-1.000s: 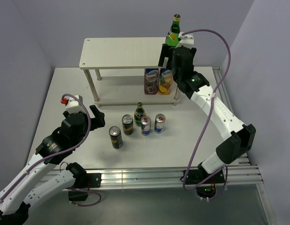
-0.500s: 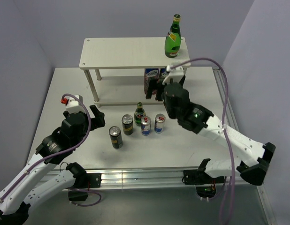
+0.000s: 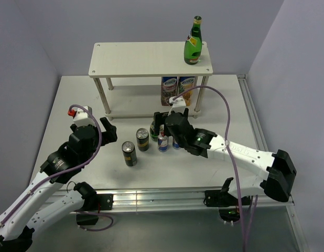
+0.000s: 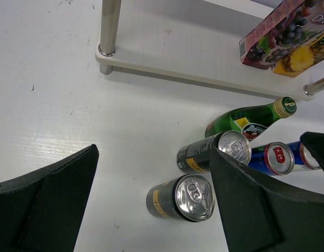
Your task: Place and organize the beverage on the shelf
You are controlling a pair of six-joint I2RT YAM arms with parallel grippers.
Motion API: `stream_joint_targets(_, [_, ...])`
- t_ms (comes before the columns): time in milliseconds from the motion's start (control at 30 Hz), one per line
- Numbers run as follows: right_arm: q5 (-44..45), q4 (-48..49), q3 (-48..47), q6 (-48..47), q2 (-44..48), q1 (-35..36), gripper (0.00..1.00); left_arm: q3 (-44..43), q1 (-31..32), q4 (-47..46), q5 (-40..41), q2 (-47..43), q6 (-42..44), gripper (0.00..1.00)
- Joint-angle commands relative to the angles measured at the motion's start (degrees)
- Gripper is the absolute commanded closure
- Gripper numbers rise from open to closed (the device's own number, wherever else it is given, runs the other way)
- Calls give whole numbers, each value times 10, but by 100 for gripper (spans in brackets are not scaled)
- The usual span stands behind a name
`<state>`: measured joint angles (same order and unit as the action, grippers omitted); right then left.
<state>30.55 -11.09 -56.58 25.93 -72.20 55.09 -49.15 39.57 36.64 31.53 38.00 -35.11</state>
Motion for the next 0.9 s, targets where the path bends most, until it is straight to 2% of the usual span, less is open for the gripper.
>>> stream_joint_targets(0, [-9,55,-8,18,-17,0,0,-2,-2,-17,2,0,9,6])
stream_joint_targets(367, [-3,108,-22,9,-104,0,0,-2,-1,-18,-1,2,12,6])
stream_joint_targets(633, [41,235,11,-24,-141,-9,0,-1,-1,-20,-7,0,14,6])
stream_joint_targets(867, [57,274,15,-28,-177,-21,8,-1,-1,-22,-10,2,15,6])
